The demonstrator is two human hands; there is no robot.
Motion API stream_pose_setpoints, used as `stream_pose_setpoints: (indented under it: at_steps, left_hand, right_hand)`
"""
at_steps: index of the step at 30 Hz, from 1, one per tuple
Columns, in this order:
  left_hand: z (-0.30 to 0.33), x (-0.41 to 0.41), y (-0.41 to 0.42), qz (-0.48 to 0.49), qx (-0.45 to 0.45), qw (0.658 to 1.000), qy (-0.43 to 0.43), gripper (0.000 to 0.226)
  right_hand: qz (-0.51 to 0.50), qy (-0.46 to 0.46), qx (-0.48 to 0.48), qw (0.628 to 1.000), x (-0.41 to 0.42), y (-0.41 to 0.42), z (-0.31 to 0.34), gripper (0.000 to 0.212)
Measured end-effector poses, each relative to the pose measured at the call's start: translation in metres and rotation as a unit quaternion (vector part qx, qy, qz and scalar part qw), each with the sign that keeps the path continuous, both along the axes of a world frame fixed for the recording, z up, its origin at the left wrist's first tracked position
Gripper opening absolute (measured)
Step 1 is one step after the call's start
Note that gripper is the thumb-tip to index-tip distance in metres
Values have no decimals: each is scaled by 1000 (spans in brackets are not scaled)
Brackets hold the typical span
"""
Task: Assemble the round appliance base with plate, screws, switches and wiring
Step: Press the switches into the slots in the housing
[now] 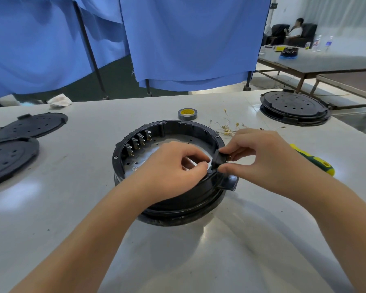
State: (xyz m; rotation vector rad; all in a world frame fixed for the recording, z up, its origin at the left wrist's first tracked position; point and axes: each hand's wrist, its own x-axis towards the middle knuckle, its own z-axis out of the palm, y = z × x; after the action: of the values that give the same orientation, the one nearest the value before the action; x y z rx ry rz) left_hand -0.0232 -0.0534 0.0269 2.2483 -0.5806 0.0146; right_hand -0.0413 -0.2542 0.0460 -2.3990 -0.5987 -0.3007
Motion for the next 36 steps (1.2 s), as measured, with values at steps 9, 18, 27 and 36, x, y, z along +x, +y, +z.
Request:
stream_pose_setpoints:
  at_steps: [9, 18, 27, 36]
  left_hand:
    - [3, -2, -2, -30, 44, 999, -11, 67]
    - [0, 5, -3, -69, 107, 991, 36, 73]
    - [-2, 10, -3, -70, 108, 990, 60, 74]
    - [-2, 11, -3, -63, 124, 989, 60, 69]
  right_hand:
    - [0, 15, 35, 999, 4, -3, -3, 27]
    - [3, 60, 112, 992, 8, -8, -6, 28]
    - [-5, 89, 110, 990, 14, -12, -9, 23]
    - [20, 91, 131, 987, 15, -9, -13, 14]
